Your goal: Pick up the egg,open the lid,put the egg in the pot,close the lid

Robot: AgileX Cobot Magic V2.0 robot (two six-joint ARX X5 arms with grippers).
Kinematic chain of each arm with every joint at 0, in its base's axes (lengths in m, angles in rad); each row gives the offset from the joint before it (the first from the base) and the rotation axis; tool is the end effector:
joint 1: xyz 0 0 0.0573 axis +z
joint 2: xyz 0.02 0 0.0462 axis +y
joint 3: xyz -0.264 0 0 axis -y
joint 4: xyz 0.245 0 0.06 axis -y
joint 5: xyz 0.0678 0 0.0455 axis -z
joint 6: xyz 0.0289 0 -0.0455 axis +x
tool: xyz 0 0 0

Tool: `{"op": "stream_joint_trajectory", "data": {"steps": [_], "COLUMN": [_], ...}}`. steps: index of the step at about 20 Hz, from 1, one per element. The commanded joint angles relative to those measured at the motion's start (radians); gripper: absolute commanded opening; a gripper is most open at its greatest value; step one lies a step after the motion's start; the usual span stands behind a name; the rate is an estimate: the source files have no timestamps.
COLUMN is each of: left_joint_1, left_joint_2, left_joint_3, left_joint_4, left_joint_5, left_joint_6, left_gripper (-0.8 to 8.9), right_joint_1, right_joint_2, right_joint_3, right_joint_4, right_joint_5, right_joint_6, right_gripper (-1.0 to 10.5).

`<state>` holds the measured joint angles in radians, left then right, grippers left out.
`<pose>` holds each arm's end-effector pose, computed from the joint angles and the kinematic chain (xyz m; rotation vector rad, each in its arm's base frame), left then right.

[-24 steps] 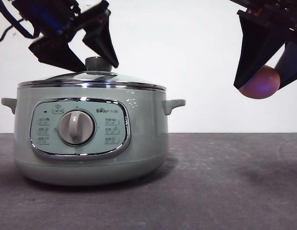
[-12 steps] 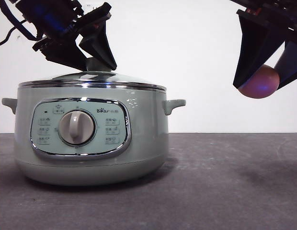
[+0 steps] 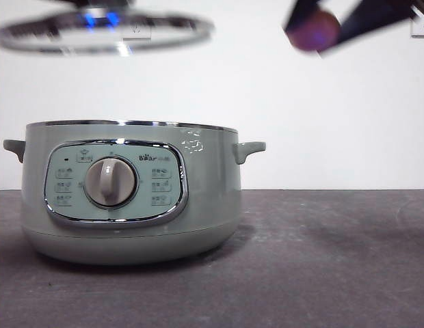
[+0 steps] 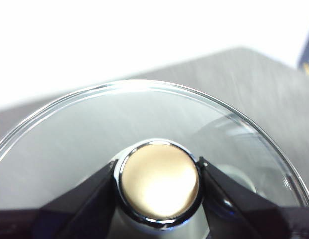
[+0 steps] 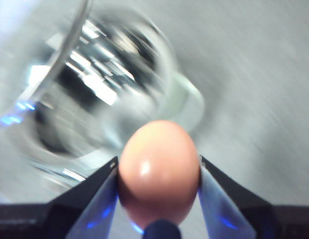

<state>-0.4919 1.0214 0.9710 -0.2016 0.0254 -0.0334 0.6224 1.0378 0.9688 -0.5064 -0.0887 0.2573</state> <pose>0.1966 -0.1062 0.3521 0.0264 0.2564 -0.5103 0.1736 0.1277 0.3213 0.0851 0.6501 0.6122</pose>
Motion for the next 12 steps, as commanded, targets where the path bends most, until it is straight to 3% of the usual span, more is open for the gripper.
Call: {"op": "stream_joint_trajectory", "data": {"steps": [1,6,12], "left_joint_1": [0.0,0.0,0.0], "left_joint_2": [-0.127,-0.388,-0.62], "left_joint_3": [0.018,0.018,0.019], "left_joint_4": [0.012,-0.104,-0.277], "left_joint_5": [-0.05,-0.187,-0.318], "left_joint_6": [0.013,0.037,0.037], "left_gripper": [-0.09,-0.09,-0.09], "right_joint_1": [0.016,0.067,0.076], "right_joint_2": [0.049,0.283,0.685], "right_joint_3": [0.076,0.316,0.745], "right_joint_4": [0.019,-0.022,-0.248], "right_joint_5": [-0.041,-0.044,-0.044], "right_joint_6": [0.007,-0.066,-0.185], "right_gripper": [-0.1,-0.1,-0.1]}}
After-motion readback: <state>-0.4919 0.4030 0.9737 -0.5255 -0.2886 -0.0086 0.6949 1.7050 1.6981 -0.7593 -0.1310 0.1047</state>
